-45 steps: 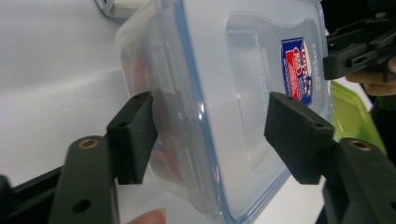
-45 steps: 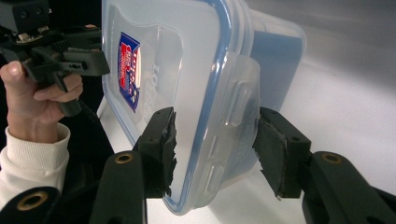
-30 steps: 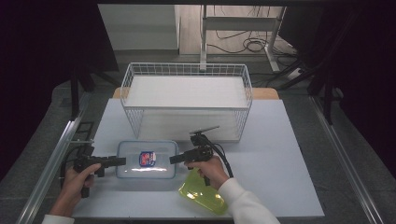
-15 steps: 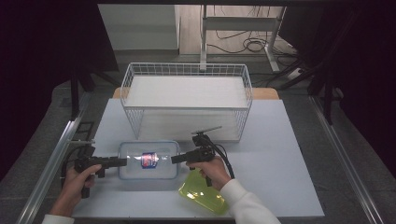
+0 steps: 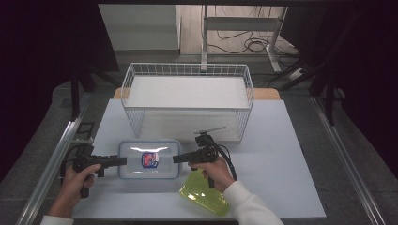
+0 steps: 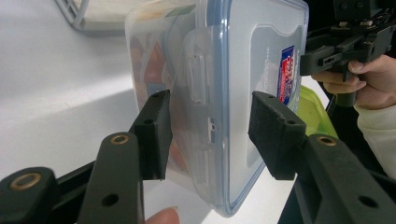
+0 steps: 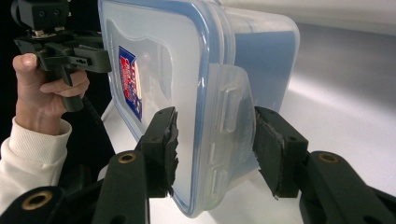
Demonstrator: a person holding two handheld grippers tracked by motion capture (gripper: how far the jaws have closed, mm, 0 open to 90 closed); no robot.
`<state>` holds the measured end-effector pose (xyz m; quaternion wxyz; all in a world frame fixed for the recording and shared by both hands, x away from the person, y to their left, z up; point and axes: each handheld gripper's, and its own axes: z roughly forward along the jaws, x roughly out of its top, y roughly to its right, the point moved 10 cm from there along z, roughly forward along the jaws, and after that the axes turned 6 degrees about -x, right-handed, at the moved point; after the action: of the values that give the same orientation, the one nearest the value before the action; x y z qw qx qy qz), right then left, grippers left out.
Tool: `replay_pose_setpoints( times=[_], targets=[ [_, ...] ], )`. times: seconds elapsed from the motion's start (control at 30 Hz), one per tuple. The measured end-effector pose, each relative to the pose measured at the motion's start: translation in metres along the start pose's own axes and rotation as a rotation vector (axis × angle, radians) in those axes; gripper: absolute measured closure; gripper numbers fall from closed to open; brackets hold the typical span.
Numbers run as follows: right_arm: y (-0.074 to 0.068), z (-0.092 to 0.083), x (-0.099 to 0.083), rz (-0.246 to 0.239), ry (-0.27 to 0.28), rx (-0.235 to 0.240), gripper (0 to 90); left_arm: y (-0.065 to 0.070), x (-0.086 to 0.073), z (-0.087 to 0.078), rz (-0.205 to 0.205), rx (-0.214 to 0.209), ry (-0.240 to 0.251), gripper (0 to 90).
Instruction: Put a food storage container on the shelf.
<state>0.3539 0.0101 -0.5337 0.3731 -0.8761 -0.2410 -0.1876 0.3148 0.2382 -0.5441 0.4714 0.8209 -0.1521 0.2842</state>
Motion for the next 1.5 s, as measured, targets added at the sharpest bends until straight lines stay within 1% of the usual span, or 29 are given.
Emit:
replay_pose_setpoints(
  times=[0.07, 0.1, 0.13, 0.23, 0.3, 0.33, 0.37, 0.43, 0.57, 0.67, 0.8, 1.0, 1.03, 1.1, 1.23, 1.27, 1.4, 1.43, 1.47, 1.5],
  targets=[
    [-0.003, -0.006, 0.003, -0.016, 0.014, -0.002, 51.7, 0.006, 0.004, -0.002, 0.015, 0.002, 0.006, 50.0],
    [-0.005, -0.01, 0.006, -0.026, 0.025, -0.005, 51.7, 0.011, 0.008, -0.002, 0.028, 0.004, 0.011, 50.0],
    [-0.005, -0.01, 0.006, -0.026, 0.025, -0.005, 51.7, 0.011, 0.008, -0.002, 0.028, 0.004, 0.011, 50.0],
    [-0.008, -0.02, 0.009, -0.045, 0.048, -0.01, 51.8, 0.02, 0.014, -0.002, 0.046, 0.003, 0.011, 50.0],
    [-0.01, -0.026, 0.01, -0.054, 0.062, -0.015, 51.9, 0.025, 0.018, -0.001, 0.048, -0.001, 0.014, 50.0],
    [-0.01, -0.03, 0.011, -0.055, 0.069, -0.015, 52.1, 0.028, 0.021, 0.0, 0.053, -0.003, 0.013, 50.0],
    [-0.011, -0.038, 0.014, -0.061, 0.084, -0.017, 52.2, 0.03, 0.023, 0.001, 0.058, -0.004, 0.014, 50.0],
    [-0.012, -0.04, 0.015, -0.063, 0.089, -0.019, 52.2, 0.035, 0.027, 0.002, 0.068, -0.008, 0.014, 50.0],
    [-0.014, -0.056, 0.019, -0.08, 0.112, -0.028, 52.4, 0.047, 0.037, 0.006, 0.095, -0.011, 0.014, 50.0],
    [-0.015, -0.069, 0.024, -0.09, 0.129, -0.036, 52.4, 0.058, 0.047, 0.009, 0.116, -0.013, 0.02, 50.0],
    [-0.017, -0.088, 0.032, -0.117, 0.165, -0.051, 52.5, 0.071, 0.061, 0.013, 0.141, -0.013, 0.026, 50.0],
    [-0.018, -0.113, 0.043, -0.137, 0.204, -0.061, 52.4, 0.089, 0.079, 0.02, 0.184, -0.012, 0.028, 49.9],
    [-0.016, -0.12, 0.047, -0.148, 0.212, -0.065, 52.4, 0.092, 0.083, 0.021, 0.191, -0.009, 0.025, 49.9],
    [-0.016, -0.122, 0.049, -0.147, 0.216, -0.065, 52.4, 0.096, 0.089, 0.024, 0.196, -0.009, 0.026, 49.9],
    [-0.014, -0.134, 0.058, -0.159, 0.239, -0.068, 52.5, 0.103, 0.102, 0.028, 0.213, -0.007, 0.026, 49.9],
    [-0.013, -0.137, 0.061, -0.166, 0.246, -0.071, 52.5, 0.105, 0.105, 0.029, 0.217, -0.006, 0.026, 49.9],
    [-0.012, -0.147, 0.07, -0.168, 0.262, -0.065, 52.5, 0.113, 0.12, 0.03, 0.233, -0.003, 0.033, 49.9],
    [-0.012, -0.153, 0.075, -0.166, 0.271, -0.06, 52.5, 0.118, 0.128, 0.03, 0.244, 0.0, 0.035, 50.0],
    [-0.012, -0.153, 0.075, -0.166, 0.271, -0.06, 52.5, 0.118, 0.128, 0.03, 0.244, 0.0, 0.035, 50.0],
    [-0.012, -0.155, 0.078, -0.167, 0.276, -0.059, 52.5, 0.12, 0.132, 0.03, 0.25, 0.002, 0.038, 50.0]
  ],
)
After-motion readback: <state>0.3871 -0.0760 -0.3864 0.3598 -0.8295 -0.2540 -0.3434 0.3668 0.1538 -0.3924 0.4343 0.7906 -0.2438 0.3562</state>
